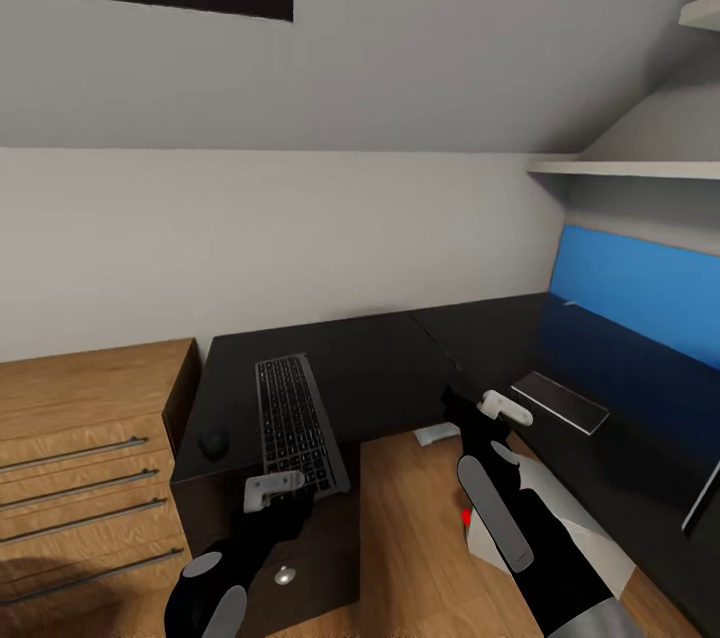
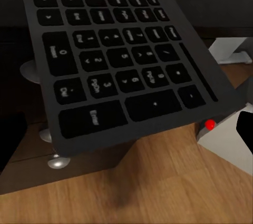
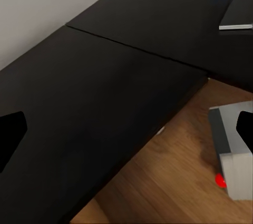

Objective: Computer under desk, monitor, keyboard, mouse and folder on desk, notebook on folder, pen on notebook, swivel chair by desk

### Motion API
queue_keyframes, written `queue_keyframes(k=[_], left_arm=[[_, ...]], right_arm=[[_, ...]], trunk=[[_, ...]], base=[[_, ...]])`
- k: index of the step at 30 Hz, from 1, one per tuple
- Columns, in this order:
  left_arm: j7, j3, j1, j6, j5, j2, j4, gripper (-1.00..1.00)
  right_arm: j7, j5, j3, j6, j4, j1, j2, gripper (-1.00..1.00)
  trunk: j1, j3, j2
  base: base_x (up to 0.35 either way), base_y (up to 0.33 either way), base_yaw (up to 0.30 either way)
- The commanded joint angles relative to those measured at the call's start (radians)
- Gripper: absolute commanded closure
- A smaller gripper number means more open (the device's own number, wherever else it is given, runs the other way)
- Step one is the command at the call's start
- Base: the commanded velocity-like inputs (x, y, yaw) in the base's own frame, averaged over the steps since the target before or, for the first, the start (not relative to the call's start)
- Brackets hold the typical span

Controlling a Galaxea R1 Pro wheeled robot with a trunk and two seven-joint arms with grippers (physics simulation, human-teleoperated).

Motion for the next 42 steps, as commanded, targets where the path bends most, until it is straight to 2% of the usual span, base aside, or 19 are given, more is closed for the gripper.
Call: queue_keyframes(k=[1, 10, 32, 42], left_arm=[[0.01, -0.001, -0.001, 0.002, 0.011, 0.0, -0.004, -1.0], [0.011, -0.001, -0.001, 0.002, 0.011, 0.0, -0.007, -1.0], [0.013, -0.001, -0.001, 0.002, 0.011, 0.0, -0.008, -1.0], [0.009, -0.001, -0.001, 0.002, 0.011, 0.0, -0.008, -1.0]], right_arm=[[-0.007, -0.003, 0.002, 0.005, -0.002, -0.001, -0.001, -1.0], [-0.007, -0.003, 0.002, 0.004, -0.002, -0.001, -0.001, -1.0], [-0.008, 0.001, 0.002, 0.004, -0.002, -0.001, -0.003, -1.0], [-0.007, 0.001, 0.002, 0.004, 0.003, -0.001, -0.003, -1.0]], trunk=[[-0.004, 0.0, 0.006], [-0.038, 0.02, 0.069], [-0.123, 0.089, 0.223], [-0.123, 0.089, 0.223]], base=[[0.0, 0.0, 0.0], [0.0, 0.0, 0.0], [0.0, 0.0, 0.0], [0.0, 0.0, -0.058]])
